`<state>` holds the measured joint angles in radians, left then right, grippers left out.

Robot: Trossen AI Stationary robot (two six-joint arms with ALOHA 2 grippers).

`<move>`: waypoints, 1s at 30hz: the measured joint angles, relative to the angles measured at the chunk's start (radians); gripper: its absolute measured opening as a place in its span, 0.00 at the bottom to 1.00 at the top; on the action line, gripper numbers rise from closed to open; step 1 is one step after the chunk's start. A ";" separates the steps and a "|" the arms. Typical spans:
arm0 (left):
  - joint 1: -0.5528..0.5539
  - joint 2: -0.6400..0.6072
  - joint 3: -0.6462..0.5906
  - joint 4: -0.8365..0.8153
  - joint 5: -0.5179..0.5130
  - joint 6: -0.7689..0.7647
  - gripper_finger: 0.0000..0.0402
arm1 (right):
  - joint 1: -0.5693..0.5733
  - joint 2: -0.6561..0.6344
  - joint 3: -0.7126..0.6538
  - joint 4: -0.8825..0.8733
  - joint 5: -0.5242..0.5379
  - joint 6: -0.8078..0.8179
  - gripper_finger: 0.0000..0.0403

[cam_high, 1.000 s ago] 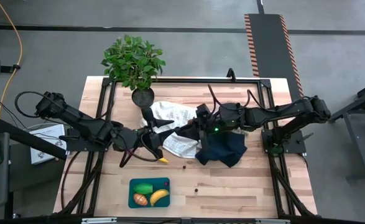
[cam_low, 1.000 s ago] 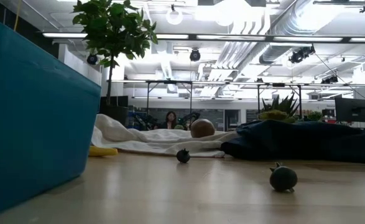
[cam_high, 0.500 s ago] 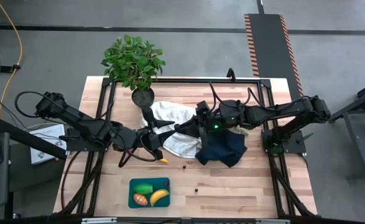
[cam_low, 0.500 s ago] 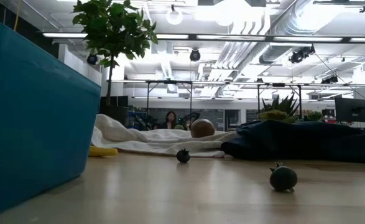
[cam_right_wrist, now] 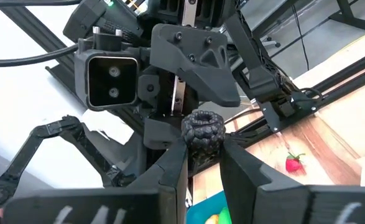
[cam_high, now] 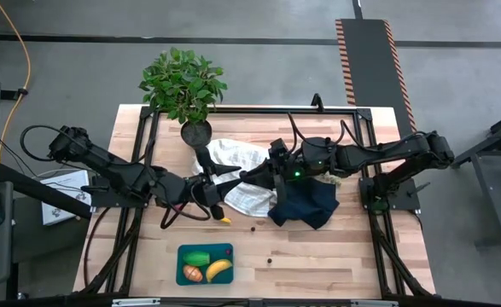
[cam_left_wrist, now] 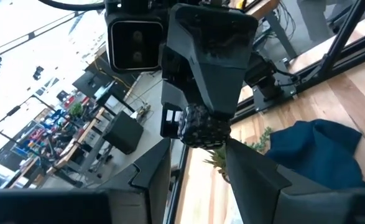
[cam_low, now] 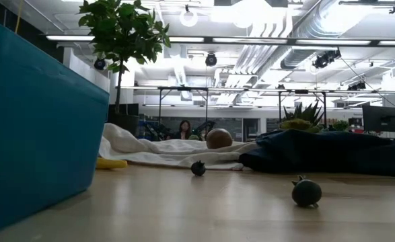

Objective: Pick and placing Produce into tupperware
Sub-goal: Put the blackberry into the bin

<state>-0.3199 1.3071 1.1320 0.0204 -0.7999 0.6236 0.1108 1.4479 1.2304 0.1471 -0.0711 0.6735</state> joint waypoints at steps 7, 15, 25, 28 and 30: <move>0.000 0.000 0.000 0.012 0.024 0.000 0.35 | 0.000 0.001 0.000 -0.005 0.002 0.003 0.15; 0.000 0.000 0.000 0.011 0.033 0.000 0.35 | 0.000 0.001 0.000 -0.004 0.003 0.003 0.15; 0.010 0.013 0.000 0.032 0.048 0.000 0.35 | 0.000 0.002 0.000 -0.007 0.002 0.003 0.15; 0.028 0.024 0.001 0.051 0.075 -0.002 0.35 | 0.000 0.002 0.000 -0.004 0.003 0.002 0.15; 0.044 0.029 0.000 0.044 0.077 -0.001 0.35 | 0.000 0.003 0.000 -0.010 0.003 0.002 0.15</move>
<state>-0.2763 1.3359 1.1325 0.0639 -0.7229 0.6231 0.1112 1.4505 1.2301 0.1371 -0.0681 0.6750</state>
